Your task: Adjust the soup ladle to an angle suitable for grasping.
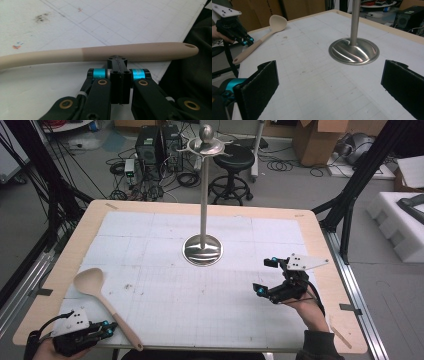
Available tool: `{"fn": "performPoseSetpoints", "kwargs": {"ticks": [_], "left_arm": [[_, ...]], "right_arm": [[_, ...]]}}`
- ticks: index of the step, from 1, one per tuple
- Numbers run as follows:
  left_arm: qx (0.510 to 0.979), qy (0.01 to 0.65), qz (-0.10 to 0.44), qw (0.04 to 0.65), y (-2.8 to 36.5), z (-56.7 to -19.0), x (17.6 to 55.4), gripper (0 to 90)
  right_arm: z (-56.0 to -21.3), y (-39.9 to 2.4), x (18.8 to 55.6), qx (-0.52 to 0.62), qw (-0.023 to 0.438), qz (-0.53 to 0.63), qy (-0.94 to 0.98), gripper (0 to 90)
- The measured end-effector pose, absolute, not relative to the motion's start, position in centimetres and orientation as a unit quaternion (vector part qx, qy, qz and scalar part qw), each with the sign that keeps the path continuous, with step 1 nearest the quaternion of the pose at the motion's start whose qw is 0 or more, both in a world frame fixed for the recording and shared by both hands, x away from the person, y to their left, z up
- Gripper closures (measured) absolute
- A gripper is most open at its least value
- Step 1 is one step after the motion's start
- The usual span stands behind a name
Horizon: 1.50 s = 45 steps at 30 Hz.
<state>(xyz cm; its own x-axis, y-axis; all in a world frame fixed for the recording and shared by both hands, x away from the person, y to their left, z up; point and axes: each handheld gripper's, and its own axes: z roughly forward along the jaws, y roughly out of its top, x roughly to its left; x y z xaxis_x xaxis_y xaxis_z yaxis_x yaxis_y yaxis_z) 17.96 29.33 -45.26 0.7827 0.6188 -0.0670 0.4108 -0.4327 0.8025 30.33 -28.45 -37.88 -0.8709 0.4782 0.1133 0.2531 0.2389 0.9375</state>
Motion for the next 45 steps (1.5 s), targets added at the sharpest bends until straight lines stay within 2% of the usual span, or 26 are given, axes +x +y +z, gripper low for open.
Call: {"fn": "performPoseSetpoints", "kwargs": {"ticks": [28,31,38,45], "left_arm": [[0.850,0.271,0.094,0.442,26.8,-45.1,17.3,89.9],[0.842,0.265,0.086,0.462,26.5,-44.6,17.0,89.9],[0.864,0.233,0.076,0.439,25.0,-44.7,16.8,89.9],[0.858,0.236,0.068,0.451,24.9,-45.0,17.3,89.9]], "right_arm": [[-37.8,-28.7,30.3,0.234,0.100,0.572,0.780,0.4],[-37.8,-28.7,30.3,0.234,0.100,0.572,0.780,0.3],[-37.8,-28.8,30.3,0.234,0.102,0.574,0.778,0.3],[-37.8,-28.8,30.3,0.234,0.101,0.573,0.779,0.4]]}}
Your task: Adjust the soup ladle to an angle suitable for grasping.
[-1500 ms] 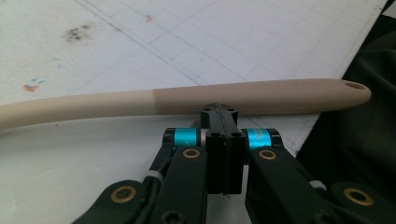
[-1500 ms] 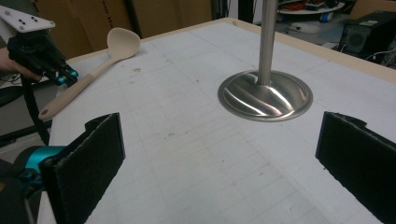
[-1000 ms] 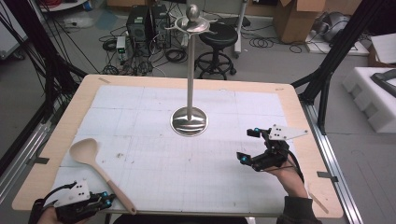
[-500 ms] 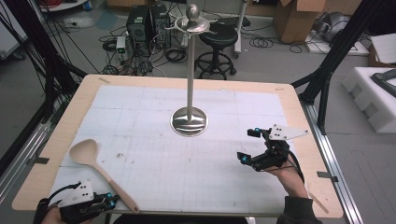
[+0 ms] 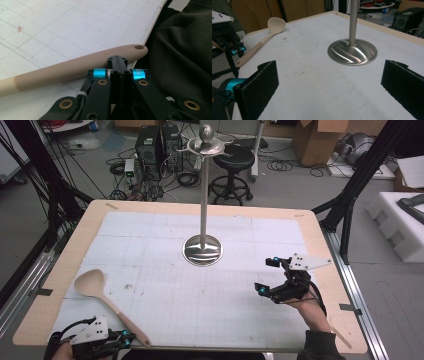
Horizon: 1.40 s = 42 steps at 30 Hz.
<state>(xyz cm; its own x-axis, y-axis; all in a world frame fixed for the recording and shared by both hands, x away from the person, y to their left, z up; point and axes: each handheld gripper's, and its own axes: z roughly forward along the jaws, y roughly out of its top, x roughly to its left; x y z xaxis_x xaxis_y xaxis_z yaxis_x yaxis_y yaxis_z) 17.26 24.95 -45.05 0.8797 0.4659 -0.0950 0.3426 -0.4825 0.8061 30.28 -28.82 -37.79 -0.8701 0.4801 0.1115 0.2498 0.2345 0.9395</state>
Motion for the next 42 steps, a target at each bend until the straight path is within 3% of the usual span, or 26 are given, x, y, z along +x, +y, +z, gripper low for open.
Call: {"fn": "performPoseSetpoints", "kwargs": {"ticks": [42], "left_arm": [[0.859,0.229,0.073,0.451,23.1,-45.4,19.6,89.9]], "right_arm": [[-37.7,-28.9,30.3,0.235,0.103,0.574,0.777,0.3]]}}
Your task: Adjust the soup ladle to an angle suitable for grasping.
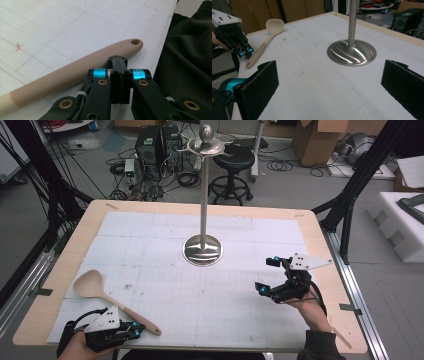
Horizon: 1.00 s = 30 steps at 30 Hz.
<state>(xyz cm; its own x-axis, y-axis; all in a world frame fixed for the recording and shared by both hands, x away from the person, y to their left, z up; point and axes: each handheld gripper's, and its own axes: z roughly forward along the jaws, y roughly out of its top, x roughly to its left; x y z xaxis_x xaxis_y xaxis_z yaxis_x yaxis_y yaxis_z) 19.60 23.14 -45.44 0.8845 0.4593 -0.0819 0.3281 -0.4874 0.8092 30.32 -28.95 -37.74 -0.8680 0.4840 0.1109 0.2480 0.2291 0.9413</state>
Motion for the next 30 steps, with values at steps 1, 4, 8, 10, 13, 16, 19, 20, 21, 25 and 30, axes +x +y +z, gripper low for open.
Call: {"fn": "performPoseSetpoints", "kwargs": {"ticks": [1,4,8,10,13,16,19,20,21,25,30], "left_arm": [[0.859,0.231,0.073,0.451,23.1,-45.4,19.6,89.9],[0.859,0.230,0.077,0.450,22.9,-45.4,19.8,90.0],[0.858,0.235,0.074,0.451,22.8,-45.5,19.9,90.0],[0.858,0.236,0.074,0.451,22.8,-45.5,19.9,90.0],[0.857,0.236,0.074,0.451,22.7,-45.5,20.1,90.0],[0.857,0.236,0.074,0.452,22.7,-45.5,20.3,90.0],[0.856,0.238,0.071,0.454,22.6,-45.6,20.4,90.0],[0.855,0.240,0.072,0.454,22.6,-45.6,20.5,90.0],[0.856,0.240,0.071,0.453,22.5,-45.5,20.5,90.0],[0.855,0.239,0.069,0.455,22.5,-45.6,20.8,90.0],[0.854,0.240,0.068,0.456,22.3,-45.6,21.1,90.0]], "right_arm": [[-37.8,-28.9,30.3,0.234,0.101,0.574,0.778,0.4],[-37.8,-28.8,30.3,0.232,0.102,0.573,0.779,0.4],[-37.7,-28.9,30.3,0.236,0.102,0.574,0.777,0.4],[-37.7,-28.9,30.3,0.235,0.101,0.574,0.778,0.4],[-37.8,-28.8,30.3,0.234,0.101,0.573,0.779,0.4],[-37.8,-28.9,30.3,0.235,0.101,0.574,0.778,0.4],[-37.7,-29.0,30.3,0.236,0.102,0.575,0.777,0.3],[-37.7,-29.0,30.3,0.237,0.101,0.575,0.777,0.4],[-37.7,-29.0,30.3,0.237,0.101,0.575,0.777,0.3],[-37.7,-28.9,30.3,0.233,0.103,0.575,0.778,0.4],[-37.7,-28.9,30.3,0.234,0.102,0.574,0.778,0.4]]}}
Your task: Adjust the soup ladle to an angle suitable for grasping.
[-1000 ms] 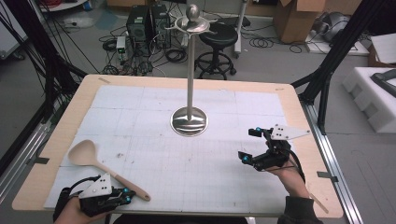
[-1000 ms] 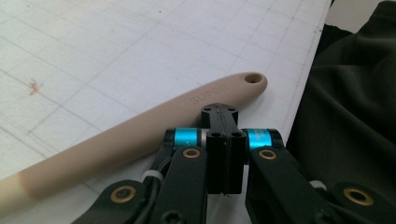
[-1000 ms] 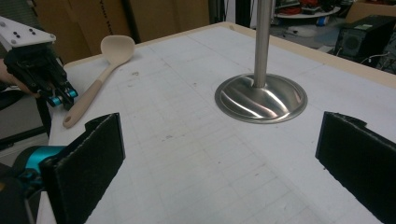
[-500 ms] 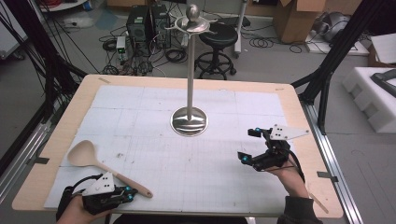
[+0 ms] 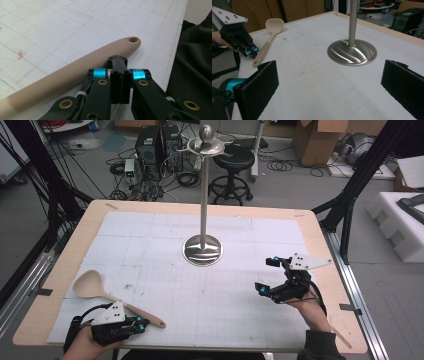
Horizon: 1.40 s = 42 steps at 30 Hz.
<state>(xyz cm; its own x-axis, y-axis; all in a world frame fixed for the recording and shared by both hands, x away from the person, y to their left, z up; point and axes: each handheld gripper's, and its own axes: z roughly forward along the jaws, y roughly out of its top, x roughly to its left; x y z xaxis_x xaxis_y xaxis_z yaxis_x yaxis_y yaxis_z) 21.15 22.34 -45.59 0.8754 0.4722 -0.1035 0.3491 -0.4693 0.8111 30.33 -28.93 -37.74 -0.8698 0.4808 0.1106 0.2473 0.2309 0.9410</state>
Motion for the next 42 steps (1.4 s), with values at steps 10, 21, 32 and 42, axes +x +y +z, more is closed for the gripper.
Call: {"fn": "performPoseSetpoints", "kwargs": {"ticks": [10,21,32,42], "left_arm": [[0.853,0.243,0.065,0.458,22.0,-45.5,21.9,90.0],[0.855,0.254,0.065,0.447,21.4,-45.3,22.4,90.0],[0.855,0.251,0.062,0.449,20.9,-45.1,23.6,90.0],[0.858,0.253,0.066,0.443,20.5,-45.2,24.1,90.0]], "right_arm": [[-37.7,-29.0,30.3,0.233,0.103,0.574,0.778,0.4],[-37.7,-29.0,30.4,0.234,0.103,0.575,0.777,0.4],[-37.7,-29.1,30.4,0.234,0.104,0.575,0.777,0.4],[-37.7,-29.1,30.4,0.233,0.103,0.576,0.776,0.4]]}}
